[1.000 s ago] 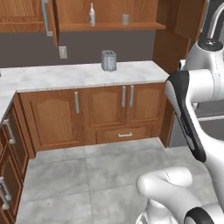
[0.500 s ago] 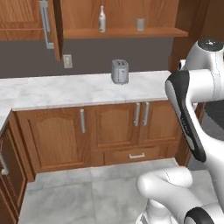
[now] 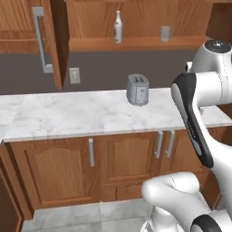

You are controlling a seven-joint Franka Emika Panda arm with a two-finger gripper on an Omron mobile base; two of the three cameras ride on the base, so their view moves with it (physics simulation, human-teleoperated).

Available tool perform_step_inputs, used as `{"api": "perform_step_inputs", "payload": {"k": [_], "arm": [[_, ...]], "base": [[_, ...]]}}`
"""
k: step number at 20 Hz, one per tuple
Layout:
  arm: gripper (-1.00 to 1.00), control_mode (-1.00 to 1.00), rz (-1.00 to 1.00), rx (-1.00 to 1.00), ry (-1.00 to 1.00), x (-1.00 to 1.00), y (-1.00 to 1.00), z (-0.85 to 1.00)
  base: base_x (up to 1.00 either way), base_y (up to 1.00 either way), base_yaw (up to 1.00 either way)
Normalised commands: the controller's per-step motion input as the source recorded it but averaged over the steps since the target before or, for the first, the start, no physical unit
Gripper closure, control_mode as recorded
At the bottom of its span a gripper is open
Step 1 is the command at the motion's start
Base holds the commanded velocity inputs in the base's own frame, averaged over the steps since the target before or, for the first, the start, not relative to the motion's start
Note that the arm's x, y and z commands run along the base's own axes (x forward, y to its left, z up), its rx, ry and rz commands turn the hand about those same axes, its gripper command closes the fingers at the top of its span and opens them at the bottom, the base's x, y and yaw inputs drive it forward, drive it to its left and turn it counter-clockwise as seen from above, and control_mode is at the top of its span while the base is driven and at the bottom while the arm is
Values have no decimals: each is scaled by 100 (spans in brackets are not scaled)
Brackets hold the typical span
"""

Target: There is a bowl on the dining counter. Grab a lemon wedge from the fridge and place it in the bowl. Then get the liquor bottle and glass cup from the cabinet and place them next to the bowl.

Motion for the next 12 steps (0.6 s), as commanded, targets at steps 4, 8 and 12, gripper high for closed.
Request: {"api": "perform_step_inputs", "payload": {"k": [4,8,12], "arm": [[-100,100,0,0,0,0,0,0],[-100,100,0,0,0,0,0,0],[-100,100,0,0,0,0,0,0]], "base": [[94,-1,4],[84,-5,1],[58,-1,0]]}}
